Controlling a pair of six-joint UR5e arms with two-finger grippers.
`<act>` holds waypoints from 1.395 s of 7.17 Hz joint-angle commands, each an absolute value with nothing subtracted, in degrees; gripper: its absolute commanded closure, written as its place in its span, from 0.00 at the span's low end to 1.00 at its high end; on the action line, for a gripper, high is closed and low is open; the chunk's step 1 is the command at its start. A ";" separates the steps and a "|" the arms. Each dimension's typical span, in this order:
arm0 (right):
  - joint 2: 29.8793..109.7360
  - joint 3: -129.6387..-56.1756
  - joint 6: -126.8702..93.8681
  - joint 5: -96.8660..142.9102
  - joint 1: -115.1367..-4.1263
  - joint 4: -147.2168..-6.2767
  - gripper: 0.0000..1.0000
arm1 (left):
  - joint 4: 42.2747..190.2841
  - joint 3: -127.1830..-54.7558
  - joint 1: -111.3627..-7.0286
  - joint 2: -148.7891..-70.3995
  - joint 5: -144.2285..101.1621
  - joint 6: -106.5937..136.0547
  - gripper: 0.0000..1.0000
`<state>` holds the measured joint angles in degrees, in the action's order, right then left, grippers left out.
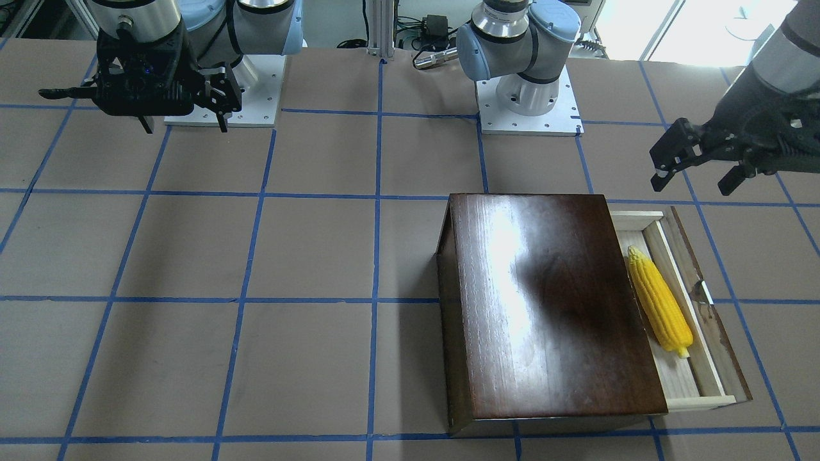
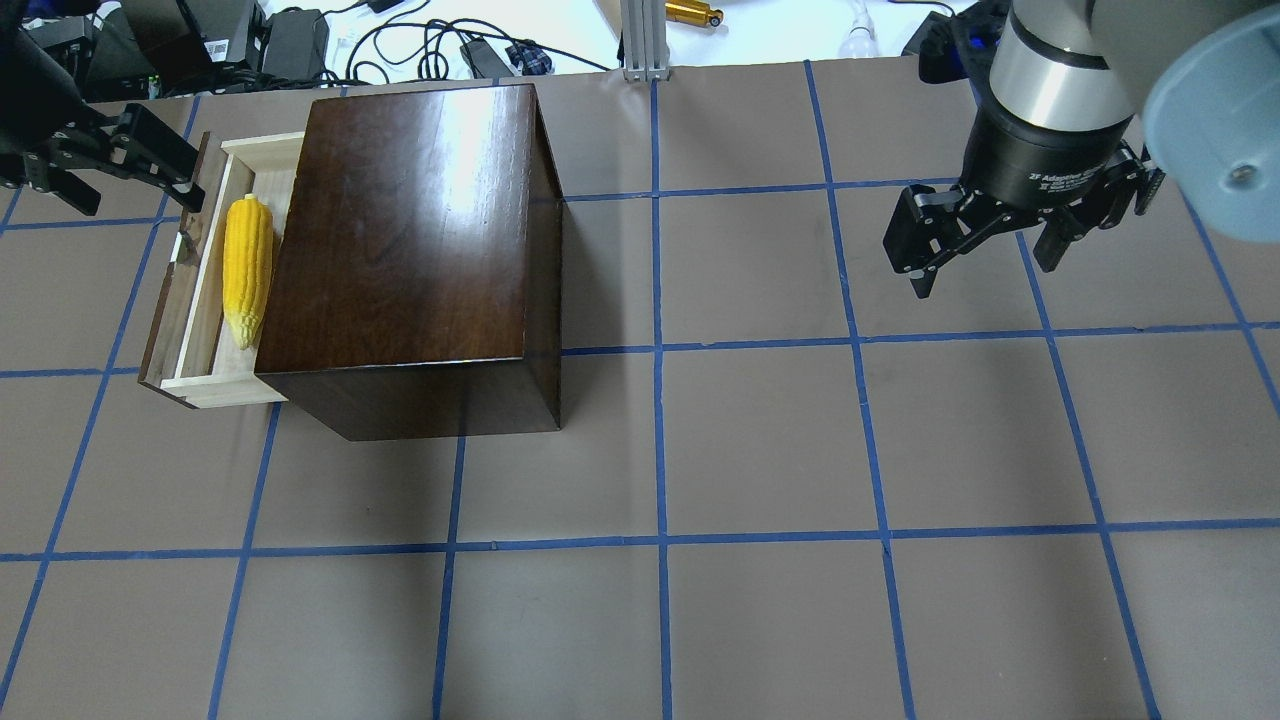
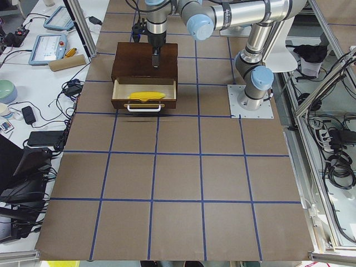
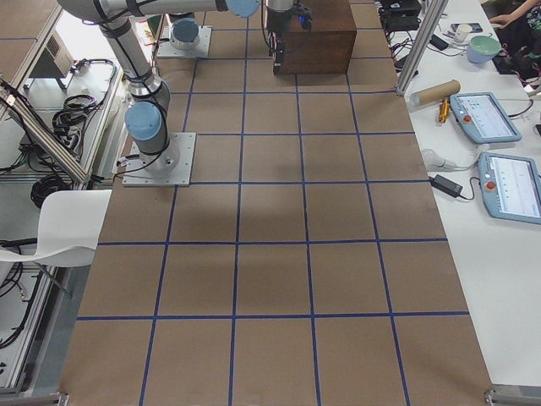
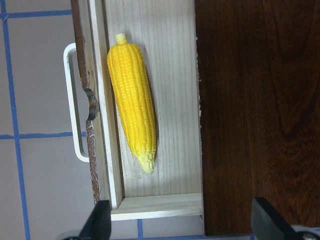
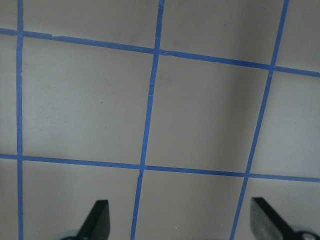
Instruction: Open drawer and put corn inside
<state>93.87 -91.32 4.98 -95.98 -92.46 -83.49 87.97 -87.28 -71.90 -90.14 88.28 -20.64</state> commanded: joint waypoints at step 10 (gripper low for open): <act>93.87 -91.32 5.01 -95.98 -92.46 -83.50 0.00 | 88.77 -87.54 -89.82 -90.44 90.79 -2.02 0.00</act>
<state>93.87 -91.32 4.94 -95.98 -92.46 -83.44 88.54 -87.47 -89.85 -90.74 90.71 -2.02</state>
